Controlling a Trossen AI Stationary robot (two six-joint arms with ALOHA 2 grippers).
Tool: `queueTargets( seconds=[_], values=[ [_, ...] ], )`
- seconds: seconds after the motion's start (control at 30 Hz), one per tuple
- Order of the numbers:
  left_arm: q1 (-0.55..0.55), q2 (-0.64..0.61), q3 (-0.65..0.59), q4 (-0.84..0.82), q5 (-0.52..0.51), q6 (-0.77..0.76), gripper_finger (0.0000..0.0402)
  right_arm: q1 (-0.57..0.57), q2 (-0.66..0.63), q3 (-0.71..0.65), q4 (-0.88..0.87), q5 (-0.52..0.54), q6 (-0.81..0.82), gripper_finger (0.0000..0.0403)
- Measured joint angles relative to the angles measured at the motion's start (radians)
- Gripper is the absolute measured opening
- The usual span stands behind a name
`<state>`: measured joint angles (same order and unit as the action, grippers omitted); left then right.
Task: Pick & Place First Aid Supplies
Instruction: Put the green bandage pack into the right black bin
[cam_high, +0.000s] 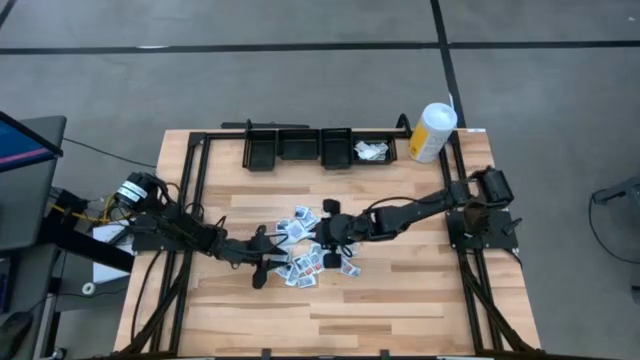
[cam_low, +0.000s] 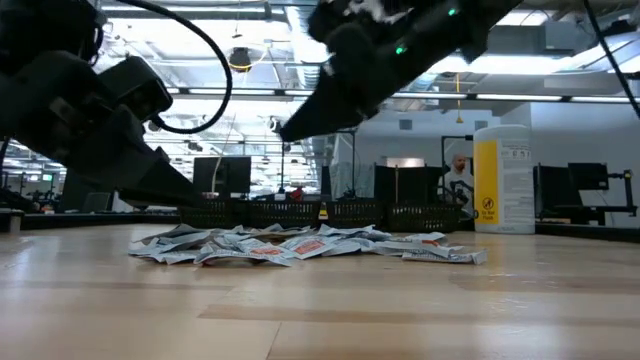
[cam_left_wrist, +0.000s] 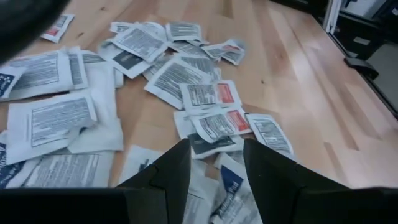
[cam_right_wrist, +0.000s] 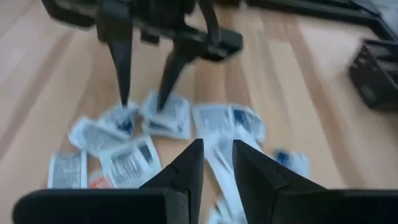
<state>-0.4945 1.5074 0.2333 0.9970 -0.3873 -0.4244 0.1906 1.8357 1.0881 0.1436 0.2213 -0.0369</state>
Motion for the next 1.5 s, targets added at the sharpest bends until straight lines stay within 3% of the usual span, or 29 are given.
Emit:
queueTargets(
  seconds=[0.4, 0.63, 1.5],
  values=[
    [-0.018, 0.0, 0.0, -0.008, 0.029, 0.023, 0.0149, -0.023, 0.189, 0.131, 0.004, -0.177, -0.184, 0.0079],
    [-0.018, -0.001, 0.0, -0.01, 0.081, 0.027, 0.0149, -0.061, 0.277, 0.176, -0.008, -0.198, -0.256, 0.0079],
    [-0.018, -0.001, 0.0, -0.009, 0.081, 0.027, 0.0149, -0.1, 0.28, 0.186, -0.009, -0.278, -0.288, 0.0079]
  ],
)
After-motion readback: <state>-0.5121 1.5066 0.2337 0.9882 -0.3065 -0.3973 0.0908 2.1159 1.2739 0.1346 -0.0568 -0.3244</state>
